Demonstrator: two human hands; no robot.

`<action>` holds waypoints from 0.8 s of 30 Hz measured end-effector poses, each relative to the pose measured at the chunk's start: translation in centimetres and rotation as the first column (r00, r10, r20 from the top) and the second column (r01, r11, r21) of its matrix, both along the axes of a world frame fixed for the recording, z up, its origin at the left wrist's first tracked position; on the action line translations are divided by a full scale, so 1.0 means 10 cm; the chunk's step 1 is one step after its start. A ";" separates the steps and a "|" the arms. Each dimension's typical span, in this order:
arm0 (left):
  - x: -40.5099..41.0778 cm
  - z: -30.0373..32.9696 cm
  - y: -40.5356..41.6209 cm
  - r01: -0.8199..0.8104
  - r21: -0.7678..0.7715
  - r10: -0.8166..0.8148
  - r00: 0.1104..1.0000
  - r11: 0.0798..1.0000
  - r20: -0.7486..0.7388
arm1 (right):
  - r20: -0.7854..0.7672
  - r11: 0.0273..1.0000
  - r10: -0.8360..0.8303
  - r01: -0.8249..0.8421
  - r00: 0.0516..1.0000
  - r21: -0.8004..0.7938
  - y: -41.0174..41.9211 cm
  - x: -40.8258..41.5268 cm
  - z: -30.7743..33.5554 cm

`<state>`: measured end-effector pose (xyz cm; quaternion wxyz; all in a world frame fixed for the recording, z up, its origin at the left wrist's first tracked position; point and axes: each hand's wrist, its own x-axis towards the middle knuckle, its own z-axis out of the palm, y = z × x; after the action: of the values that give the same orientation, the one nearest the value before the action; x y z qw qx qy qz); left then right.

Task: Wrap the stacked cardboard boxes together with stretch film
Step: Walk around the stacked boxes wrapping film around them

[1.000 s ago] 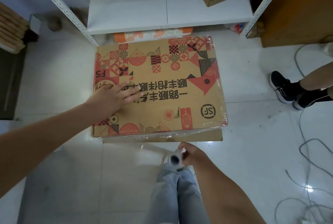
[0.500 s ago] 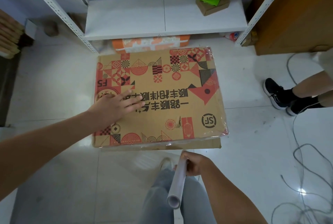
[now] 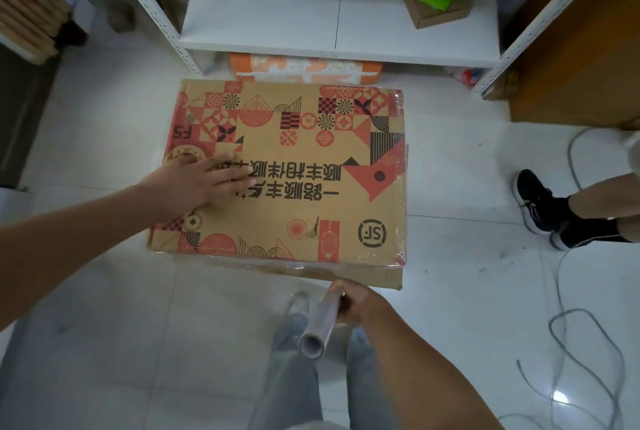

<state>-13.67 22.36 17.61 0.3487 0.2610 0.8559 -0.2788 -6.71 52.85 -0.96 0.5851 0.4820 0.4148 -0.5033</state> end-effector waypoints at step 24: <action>0.13 -0.02 1.33 -0.911 0.164 0.924 0.381 0.379 -0.022 | 0.130 0.950 -0.289 0.301 0.948 -0.080 0.11 0.07 0.20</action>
<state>-12.33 35.70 17.45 0.3801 -0.2510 0.8902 0.0010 -6.03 53.95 1.07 0.5494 0.5378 0.2779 -0.5759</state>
